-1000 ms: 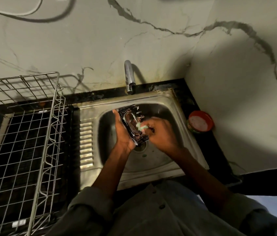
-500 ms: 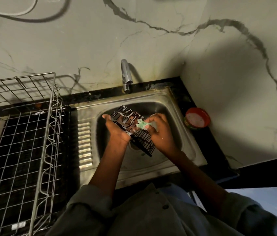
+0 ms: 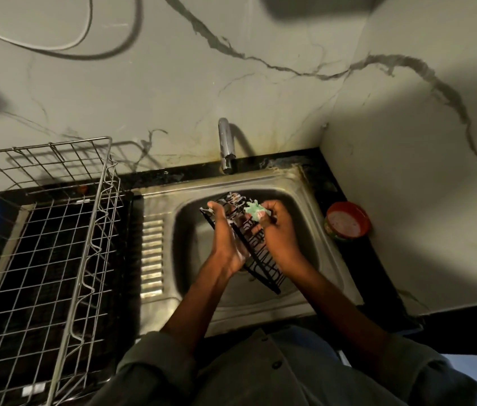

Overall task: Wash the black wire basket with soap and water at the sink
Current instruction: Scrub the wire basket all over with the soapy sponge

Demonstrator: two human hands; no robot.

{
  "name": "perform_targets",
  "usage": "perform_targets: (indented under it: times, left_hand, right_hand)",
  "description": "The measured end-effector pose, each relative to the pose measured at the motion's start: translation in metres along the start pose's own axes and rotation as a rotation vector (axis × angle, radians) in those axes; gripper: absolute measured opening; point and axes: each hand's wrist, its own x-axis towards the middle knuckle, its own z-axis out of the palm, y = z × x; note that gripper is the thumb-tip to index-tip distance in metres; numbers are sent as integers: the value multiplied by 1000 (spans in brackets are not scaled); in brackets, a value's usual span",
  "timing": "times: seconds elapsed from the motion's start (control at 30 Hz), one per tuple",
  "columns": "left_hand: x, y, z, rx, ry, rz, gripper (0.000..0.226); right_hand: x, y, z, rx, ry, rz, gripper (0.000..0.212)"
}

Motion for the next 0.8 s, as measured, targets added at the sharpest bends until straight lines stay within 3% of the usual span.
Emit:
perform_targets:
  times: [0.13,0.2,0.27,0.3,0.4,0.5,0.67,0.8]
  left_hand:
    - [2,11,-6,-193,-28,42,90]
    - [6,18,-10,-292,-28,78,82]
    - [7,26,-13,-358,-12,124,70]
    - [8,27,-14,-367,0,137,67]
    - [11,20,-16,-321,56,134,79]
    - [6,15,-15,-242,101,136,76]
    - [5,17,-15,-160,114,113,72]
    - [12,18,-17,-177,170,96,89]
  right_hand:
    - [9,-10,6,-337,-53,-308,18]
    - [4,-14,3,-670,-73,-491,24]
    - [-3,-17,-3,-979,-71,-555,29]
    - [-5,-18,-5,-1003,-81,-532,30]
    - [-10,-28,9,-636,-157,-441,24]
    - [-7,-43,30,-401,-95,-506,24]
    - [-9,-19,7,-452,-148,-537,20]
    - [-22,-13,7,-443,-293,-548,20]
